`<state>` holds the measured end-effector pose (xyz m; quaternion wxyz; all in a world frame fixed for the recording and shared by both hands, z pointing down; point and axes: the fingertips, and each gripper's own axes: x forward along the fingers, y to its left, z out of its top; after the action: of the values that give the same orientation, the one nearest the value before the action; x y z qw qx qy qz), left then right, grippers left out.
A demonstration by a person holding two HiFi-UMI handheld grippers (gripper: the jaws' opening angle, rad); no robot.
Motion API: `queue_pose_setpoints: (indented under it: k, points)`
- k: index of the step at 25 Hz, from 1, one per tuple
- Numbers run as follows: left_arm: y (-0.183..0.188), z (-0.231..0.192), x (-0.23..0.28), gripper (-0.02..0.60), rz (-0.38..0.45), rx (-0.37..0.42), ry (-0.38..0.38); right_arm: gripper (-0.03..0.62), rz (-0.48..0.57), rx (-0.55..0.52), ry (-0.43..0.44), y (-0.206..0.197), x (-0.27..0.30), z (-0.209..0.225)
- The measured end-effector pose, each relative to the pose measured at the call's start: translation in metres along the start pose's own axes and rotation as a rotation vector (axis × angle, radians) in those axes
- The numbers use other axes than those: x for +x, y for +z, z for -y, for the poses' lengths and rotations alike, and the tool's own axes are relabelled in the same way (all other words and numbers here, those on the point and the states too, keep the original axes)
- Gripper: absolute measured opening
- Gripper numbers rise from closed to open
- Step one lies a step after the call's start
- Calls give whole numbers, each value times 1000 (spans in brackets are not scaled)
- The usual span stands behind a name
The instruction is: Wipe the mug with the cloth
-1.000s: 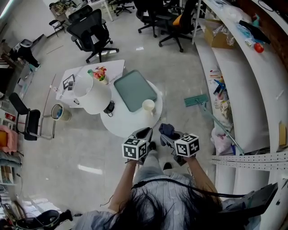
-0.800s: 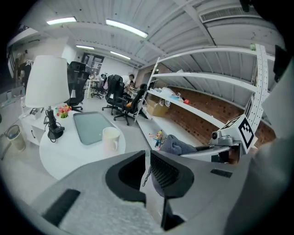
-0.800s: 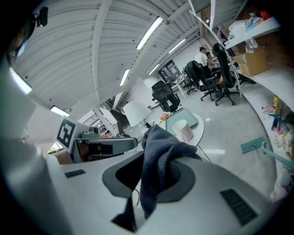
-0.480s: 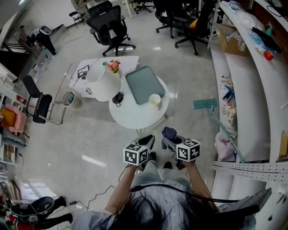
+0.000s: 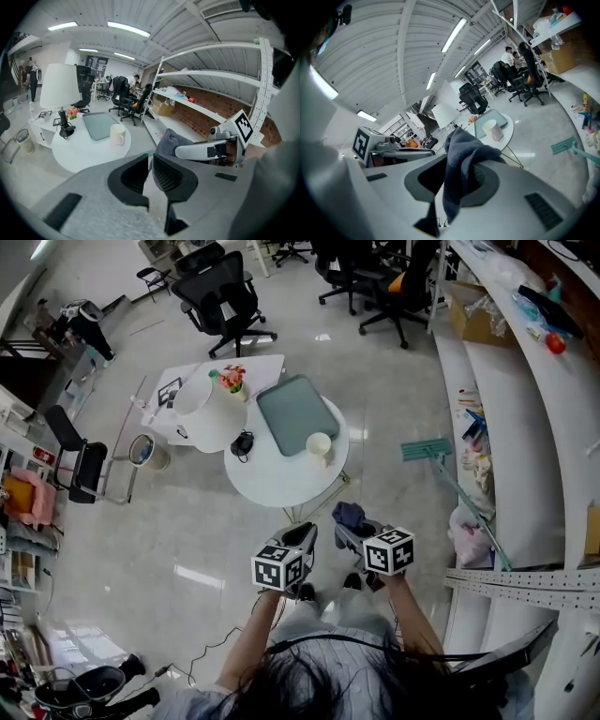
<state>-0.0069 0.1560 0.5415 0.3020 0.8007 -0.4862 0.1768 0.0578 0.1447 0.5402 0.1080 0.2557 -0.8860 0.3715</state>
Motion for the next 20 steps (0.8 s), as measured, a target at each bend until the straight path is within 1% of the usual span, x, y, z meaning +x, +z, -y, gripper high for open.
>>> queue_pose_setpoints:
  k: [7, 12, 20]
  points:
    - [-6, -8, -13, 48, -2, 25, -1, 80, 12, -8, -39, -5, 4, -11]
    - [-9, -15, -25, 48, -2, 26, -34, 80, 17, -20, -69, -12, 9, -30]
    - [-10, -30, -43, 48, 2, 72, -86, 80, 60, 11, -109, -19, 25, -59]
